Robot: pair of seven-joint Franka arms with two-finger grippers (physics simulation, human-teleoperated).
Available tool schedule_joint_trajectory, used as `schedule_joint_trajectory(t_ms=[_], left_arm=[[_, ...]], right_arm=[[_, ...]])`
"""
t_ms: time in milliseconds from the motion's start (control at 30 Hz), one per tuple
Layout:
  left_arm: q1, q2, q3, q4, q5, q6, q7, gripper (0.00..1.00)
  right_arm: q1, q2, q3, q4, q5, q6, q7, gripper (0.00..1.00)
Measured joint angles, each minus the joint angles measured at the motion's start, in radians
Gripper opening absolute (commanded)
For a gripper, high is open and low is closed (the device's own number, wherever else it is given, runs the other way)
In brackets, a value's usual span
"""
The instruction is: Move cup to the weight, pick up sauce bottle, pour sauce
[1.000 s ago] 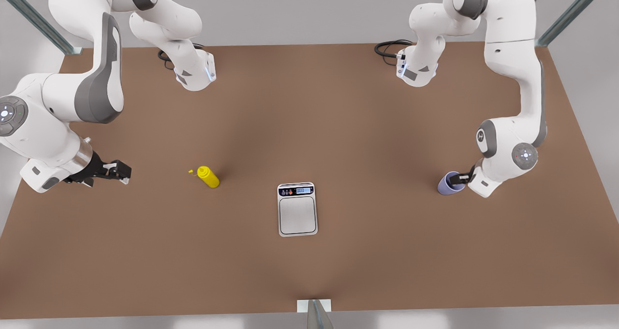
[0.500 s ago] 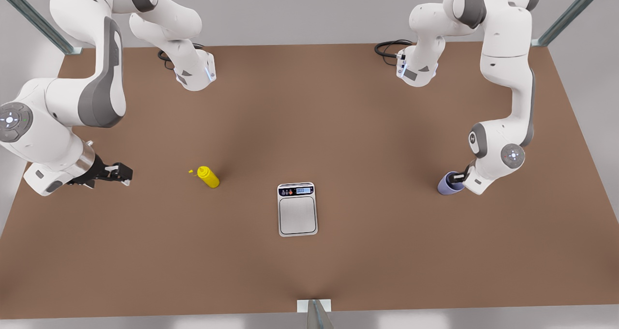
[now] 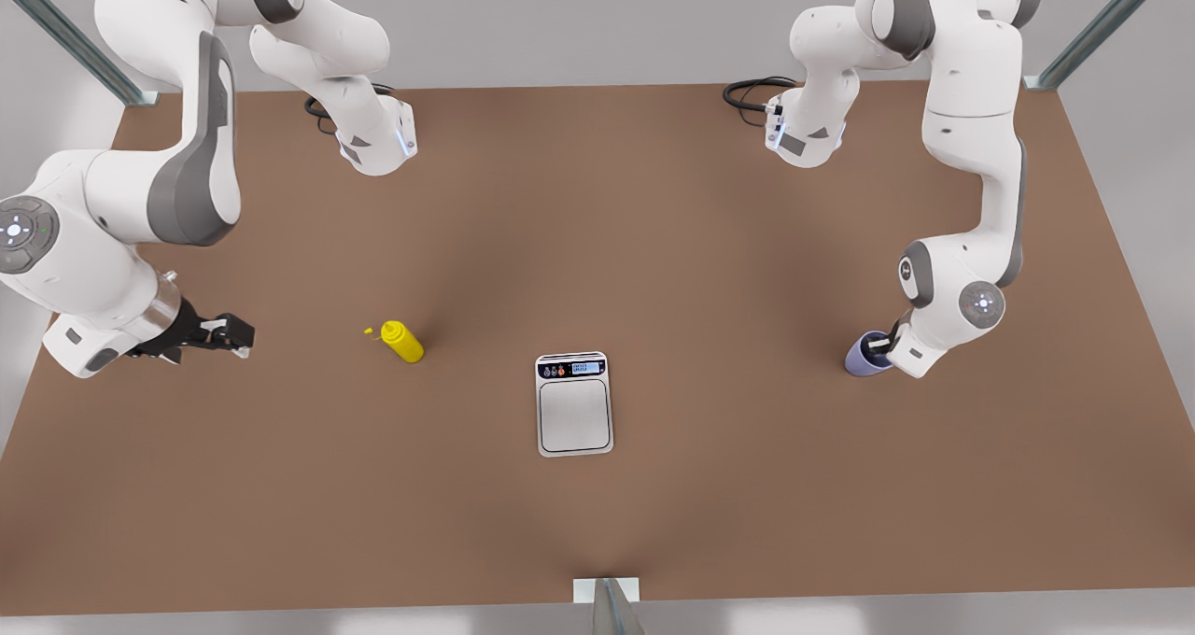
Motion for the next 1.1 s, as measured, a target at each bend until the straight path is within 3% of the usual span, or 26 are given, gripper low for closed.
schedule_joint_trajectory(t_ms=[333, 800, 967, 1100], left_arm=[[0.001, 0.000, 0.000, 0.006, 0.000, -0.002, 0.005, 0.23], [0.001, -0.007, -0.002, 0.038, -0.006, -0.039, 0.009, 0.21], [-0.005, 0.002, -0.047, 0.068, -0.056, -0.037, -0.007, 0.21], [-0.055, 0.003, -0.067, 0.084, -0.084, -0.038, -0.073, 0.21]], right_arm=[[0.000, 0.000, 0.000, 0.002, -0.011, 0.000, -0.002, 1.00], [-0.024, -0.002, -0.003, 0.003, -0.012, 0.002, -0.044, 1.00], [-0.028, -0.002, -0.003, 0.003, -0.012, 0.002, -0.058, 1.00], [-0.145, 0.000, -0.001, -0.029, 0.147, 0.010, -0.618, 1.00]])
